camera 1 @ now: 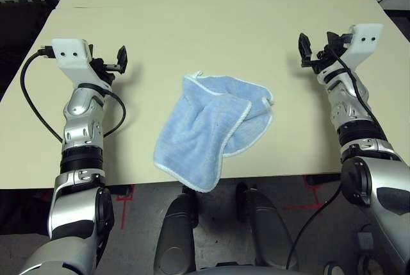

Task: Fold the towel and set it aside.

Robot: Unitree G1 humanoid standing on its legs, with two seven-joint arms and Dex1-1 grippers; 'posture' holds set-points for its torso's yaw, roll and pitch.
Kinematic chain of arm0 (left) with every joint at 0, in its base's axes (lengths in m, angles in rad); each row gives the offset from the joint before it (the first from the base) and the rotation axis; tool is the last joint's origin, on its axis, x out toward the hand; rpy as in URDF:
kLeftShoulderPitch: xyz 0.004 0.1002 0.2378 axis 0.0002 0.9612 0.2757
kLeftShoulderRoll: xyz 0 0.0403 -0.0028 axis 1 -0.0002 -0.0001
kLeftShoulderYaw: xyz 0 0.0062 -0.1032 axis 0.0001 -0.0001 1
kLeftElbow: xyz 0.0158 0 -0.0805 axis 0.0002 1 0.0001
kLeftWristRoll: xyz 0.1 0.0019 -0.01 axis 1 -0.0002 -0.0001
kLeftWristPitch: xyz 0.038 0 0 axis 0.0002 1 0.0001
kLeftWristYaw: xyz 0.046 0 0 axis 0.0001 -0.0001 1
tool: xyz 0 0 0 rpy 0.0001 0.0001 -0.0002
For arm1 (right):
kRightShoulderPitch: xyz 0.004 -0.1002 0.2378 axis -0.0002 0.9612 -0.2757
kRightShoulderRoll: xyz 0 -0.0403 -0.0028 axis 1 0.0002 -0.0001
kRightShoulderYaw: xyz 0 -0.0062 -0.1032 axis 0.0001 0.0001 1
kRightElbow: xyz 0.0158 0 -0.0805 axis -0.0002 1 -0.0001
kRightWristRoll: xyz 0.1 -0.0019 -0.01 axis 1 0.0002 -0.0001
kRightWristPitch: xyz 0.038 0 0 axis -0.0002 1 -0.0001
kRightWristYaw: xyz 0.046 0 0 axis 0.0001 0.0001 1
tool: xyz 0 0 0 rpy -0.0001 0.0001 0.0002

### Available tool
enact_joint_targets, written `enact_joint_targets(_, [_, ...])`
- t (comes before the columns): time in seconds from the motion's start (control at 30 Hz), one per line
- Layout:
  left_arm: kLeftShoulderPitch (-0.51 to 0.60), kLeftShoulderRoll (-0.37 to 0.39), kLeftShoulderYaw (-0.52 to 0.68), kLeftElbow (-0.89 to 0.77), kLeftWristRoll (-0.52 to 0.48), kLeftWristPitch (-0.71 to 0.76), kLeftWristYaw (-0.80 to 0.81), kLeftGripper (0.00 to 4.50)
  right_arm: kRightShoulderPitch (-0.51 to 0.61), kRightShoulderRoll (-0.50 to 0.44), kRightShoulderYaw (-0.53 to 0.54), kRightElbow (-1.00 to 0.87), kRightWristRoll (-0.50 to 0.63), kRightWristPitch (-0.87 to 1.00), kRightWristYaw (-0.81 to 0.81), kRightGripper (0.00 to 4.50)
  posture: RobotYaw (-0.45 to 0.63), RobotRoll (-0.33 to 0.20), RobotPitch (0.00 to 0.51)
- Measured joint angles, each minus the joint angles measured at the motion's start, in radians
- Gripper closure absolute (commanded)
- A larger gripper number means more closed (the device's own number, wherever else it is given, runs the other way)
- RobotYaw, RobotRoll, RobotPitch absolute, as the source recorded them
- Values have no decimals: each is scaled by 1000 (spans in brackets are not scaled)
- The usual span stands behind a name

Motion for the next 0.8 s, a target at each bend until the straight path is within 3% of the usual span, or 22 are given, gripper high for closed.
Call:
enact_joint_targets(0.23, [15,26,11,0,-29,21,-53,52,41,48,10,-32,0,13,5,0,3,0,259])
enact_joint_targets(0.4, [12,51,9,-6,-75,60,-171,52,15,23,11,-16,0,17,46,0,-17,0,254])
enact_joint_targets(0.6, [59,71,-47,-221,-194,257,-400,52,4,-49,6,-10,65,137,306,0,-6,0,266])
enact_joint_targets(0.8, [76,206,-135,-305,-244,401,-692,52,-19,-128,15,-13,83,257,501,0,-25,0,250])
